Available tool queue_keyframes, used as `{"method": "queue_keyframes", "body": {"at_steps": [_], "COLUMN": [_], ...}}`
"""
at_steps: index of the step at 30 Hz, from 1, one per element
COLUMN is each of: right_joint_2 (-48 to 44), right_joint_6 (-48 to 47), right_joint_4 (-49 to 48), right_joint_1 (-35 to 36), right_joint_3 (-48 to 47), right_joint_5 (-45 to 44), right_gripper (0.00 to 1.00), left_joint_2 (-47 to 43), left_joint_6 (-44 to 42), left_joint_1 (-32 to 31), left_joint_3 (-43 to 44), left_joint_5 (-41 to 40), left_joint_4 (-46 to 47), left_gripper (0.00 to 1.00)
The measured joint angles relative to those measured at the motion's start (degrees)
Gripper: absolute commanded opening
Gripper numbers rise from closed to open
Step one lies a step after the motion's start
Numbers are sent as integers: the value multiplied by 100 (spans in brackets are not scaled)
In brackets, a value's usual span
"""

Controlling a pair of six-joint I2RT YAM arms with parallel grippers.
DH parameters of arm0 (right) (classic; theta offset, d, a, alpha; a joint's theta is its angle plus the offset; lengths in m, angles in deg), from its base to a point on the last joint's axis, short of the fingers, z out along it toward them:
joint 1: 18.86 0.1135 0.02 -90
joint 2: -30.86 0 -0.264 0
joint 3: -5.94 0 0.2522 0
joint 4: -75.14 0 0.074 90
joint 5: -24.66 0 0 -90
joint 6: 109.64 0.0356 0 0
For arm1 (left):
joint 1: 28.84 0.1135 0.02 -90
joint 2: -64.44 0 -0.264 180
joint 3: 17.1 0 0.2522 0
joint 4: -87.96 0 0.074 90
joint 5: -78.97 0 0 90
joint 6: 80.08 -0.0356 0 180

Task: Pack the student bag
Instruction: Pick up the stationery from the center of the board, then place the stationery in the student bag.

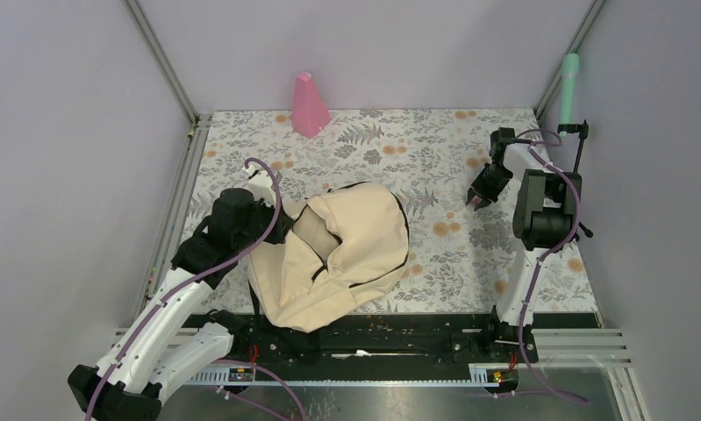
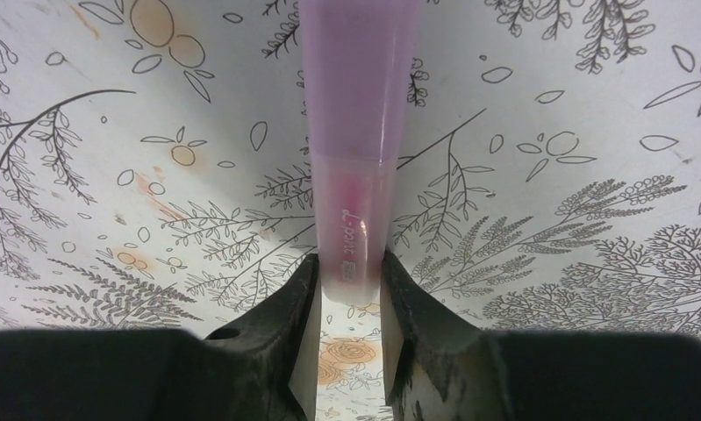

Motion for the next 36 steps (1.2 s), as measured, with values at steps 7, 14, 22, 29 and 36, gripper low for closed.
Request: {"method": "queue_keyframes", "body": {"at_steps": [7,14,22,29,36], "right_joint_2": [-782,-2164,-3477,-4330,-4701], "right_joint_6": [-317,-643,-892,-1093,-1088], "right_joint_4": [-396,-807,-1305,-1311,-1211], "right_joint_1": [7,37,352,1478,2780], "right_joint_3": [876,1755,2881,3005,2649], "right_joint_5": [87,468,1366,1926,2173], "right_gripper": [0,0,0,0,0], "left_joint_2": [-59,-74,-149,-149,-146], "left_joint_6": [0,-9,-96,11,122], "left_joint_1": [0,0,0,0,0], "left_joint_3": [0,-24,-81,-79,-79], "left_joint_5": [-61,-175,-251,-251,-251], "left_joint_4": [-4,-2,4,4,0], "left_gripper": [0,0,0,0,0]}}
